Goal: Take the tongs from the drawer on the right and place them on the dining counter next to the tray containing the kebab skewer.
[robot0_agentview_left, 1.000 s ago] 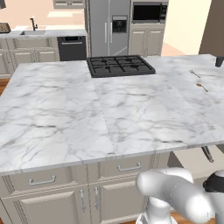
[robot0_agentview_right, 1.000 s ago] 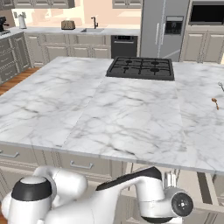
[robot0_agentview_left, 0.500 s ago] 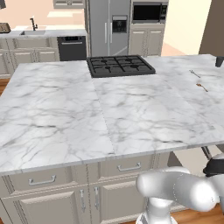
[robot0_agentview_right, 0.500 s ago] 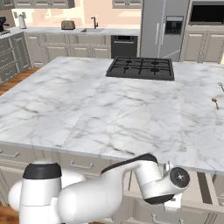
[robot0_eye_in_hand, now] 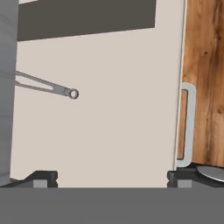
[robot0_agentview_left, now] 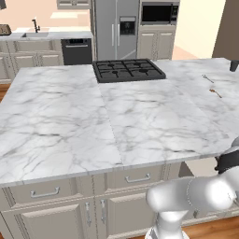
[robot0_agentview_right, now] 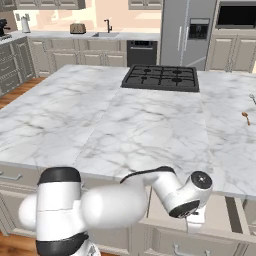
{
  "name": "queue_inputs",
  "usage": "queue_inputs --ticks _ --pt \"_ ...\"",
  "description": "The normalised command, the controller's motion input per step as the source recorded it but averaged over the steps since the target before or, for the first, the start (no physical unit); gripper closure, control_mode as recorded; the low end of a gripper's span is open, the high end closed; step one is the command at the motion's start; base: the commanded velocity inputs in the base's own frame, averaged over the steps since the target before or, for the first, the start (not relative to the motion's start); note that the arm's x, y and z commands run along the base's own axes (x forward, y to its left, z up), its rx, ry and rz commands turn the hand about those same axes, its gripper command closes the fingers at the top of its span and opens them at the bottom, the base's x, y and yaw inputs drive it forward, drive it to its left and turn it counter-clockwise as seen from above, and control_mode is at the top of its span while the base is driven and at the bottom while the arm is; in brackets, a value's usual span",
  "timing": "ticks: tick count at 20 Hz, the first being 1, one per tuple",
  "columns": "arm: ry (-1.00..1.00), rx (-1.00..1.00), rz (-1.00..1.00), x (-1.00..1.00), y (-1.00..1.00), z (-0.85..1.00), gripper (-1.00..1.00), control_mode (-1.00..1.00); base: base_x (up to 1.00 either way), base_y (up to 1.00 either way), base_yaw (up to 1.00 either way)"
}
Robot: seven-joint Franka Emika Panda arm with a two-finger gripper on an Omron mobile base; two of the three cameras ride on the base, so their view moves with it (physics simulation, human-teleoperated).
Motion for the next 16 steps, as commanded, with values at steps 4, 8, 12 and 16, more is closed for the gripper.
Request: queue_inputs --ticks 4,8,12,16 --pt "0.15 -0.01 0.0 0.15 0.0 -0.19 -1.0 -1.0 0.0 0.0 0.0" --pt "0.14 0.0 0.0 0.06 0.0 -0.19 -1.0 -1.0 0.0 0.0 0.0" --pt "0.16 0.0 0.0 0.0 0.0 -0.16 -1.0 -1.0 0.0 0.0 0.0" --pt "0.17 0.0 0.0 0.0 0.0 -0.09 -1.0 -1.0 0.0 0.0 0.0"
